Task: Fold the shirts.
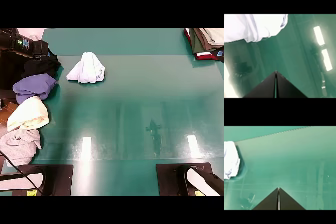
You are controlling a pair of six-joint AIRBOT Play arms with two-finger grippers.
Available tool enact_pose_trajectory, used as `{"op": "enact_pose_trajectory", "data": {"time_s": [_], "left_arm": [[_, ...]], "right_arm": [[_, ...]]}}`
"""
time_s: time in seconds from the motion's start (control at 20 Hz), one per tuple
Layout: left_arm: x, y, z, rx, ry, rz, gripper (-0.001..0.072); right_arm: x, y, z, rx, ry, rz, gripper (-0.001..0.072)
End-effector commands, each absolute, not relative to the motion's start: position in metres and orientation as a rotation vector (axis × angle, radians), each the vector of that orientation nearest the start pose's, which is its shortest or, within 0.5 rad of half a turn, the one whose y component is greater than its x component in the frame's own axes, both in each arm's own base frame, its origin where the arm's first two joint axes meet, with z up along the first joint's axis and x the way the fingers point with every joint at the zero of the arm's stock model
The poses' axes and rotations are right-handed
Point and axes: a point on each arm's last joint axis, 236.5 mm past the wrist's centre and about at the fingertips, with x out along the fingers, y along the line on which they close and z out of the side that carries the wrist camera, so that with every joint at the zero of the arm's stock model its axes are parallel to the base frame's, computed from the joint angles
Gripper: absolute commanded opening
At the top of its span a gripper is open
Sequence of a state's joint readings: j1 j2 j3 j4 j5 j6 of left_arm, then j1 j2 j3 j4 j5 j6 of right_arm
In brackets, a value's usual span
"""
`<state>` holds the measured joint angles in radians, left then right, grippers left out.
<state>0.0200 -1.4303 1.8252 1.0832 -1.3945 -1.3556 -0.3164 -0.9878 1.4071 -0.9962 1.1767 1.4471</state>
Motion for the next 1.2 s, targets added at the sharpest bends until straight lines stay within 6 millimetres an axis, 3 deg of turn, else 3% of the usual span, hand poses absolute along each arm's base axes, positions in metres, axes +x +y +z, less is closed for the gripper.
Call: {"op": "enact_pose_trajectory", "data": {"time_s": [0.0, 0.6, 0.7, 0.9, 0.95, 1.0, 1.15], "left_arm": [[0.453, -0.100, 0.199, -0.132, 0.928, -0.478, 0.0028], [0.453, -0.100, 0.199, -0.132, 0.926, -0.478, 0.0028], [0.454, -0.103, 0.202, -0.147, 0.915, -0.489, 0.0028], [0.469, -0.107, 0.213, -0.176, 0.839, -0.487, 0.0039], [0.477, -0.105, 0.210, -0.187, 0.821, -0.474, 0.0334], [0.485, -0.104, 0.202, -0.203, 0.818, -0.459, 0.0538], [0.508, -0.101, 0.135, -0.258, 0.909, -0.424, 0.0548]], "right_arm": [[0.388, -0.001, 0.252, 0.399, 0.649, 0.166, 0.0019], [0.390, -0.002, 0.253, 0.400, 0.643, 0.163, 0.0019], [0.397, -0.008, 0.261, 0.401, 0.593, 0.146, 0.0019], [0.402, -0.012, 0.268, 0.403, 0.556, 0.134, 0.0019], [0.402, -0.011, 0.267, 0.403, 0.559, 0.136, 0.0019], [0.400, -0.009, 0.265, 0.406, 0.572, 0.144, 0.0019], [0.394, -0.004, 0.258, 0.407, 0.613, 0.159, 0.0019]]}}
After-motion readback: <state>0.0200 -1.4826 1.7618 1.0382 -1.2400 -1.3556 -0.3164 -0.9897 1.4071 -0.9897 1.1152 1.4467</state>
